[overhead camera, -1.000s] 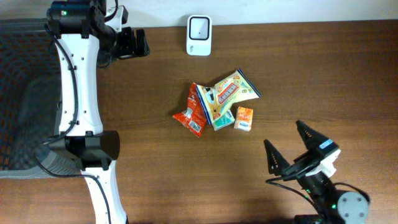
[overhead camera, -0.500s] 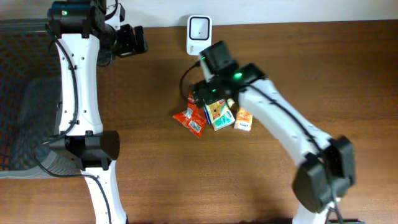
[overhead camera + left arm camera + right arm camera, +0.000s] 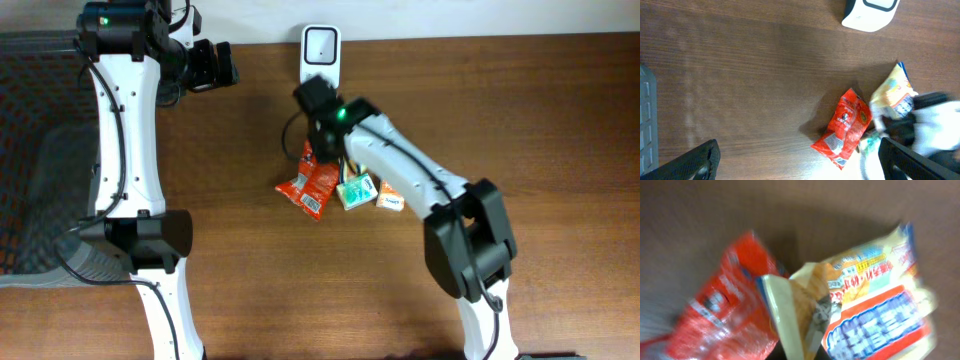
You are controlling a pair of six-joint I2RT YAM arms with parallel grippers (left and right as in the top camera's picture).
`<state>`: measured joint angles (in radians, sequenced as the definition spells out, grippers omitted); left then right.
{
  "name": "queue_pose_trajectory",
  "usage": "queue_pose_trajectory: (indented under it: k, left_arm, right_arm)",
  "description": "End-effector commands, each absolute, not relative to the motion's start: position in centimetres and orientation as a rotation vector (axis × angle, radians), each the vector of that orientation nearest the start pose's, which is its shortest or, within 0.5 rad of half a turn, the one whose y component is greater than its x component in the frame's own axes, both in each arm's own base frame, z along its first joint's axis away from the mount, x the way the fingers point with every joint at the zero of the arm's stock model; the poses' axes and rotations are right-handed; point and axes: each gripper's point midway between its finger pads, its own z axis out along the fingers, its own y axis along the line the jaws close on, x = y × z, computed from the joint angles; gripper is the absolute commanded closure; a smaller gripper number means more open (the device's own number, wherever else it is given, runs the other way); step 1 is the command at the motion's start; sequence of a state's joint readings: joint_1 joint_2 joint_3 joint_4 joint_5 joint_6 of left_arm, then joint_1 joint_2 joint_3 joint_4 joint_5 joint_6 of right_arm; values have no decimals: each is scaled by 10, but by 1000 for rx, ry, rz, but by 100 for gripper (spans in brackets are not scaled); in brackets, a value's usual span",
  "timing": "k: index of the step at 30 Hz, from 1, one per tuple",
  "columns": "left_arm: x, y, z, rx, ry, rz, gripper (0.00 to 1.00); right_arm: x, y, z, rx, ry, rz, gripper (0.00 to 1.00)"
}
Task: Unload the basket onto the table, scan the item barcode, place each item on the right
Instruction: 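Grasp the yellow snack bag with right gripper and lift to scanner, then hold the yellow bag under the white scanner, then lower it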
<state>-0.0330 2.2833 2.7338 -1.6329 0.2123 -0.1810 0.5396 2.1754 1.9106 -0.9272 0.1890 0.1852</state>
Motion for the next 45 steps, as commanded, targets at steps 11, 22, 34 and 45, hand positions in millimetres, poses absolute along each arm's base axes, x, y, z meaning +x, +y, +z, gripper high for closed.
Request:
queue_pose_trajectory:
  k: [11,22,34,45]
  left_arm:
    - [477,-49,254,-164,2744,-348,1]
    - [477,-49,254,-164,2743,-348,1]
    - [477,-49,254,-164,2744,-348,1]
    - [477,-49,254,-164,2744,-348,1]
  right_arm:
    - [474,15,73,582,2677,1303,96]
    - [499,227,238,-46,2508,1430,96]
    - [490,-4,141,411,2928,480,96]
    - [515,206,230,5,2637,786,96]
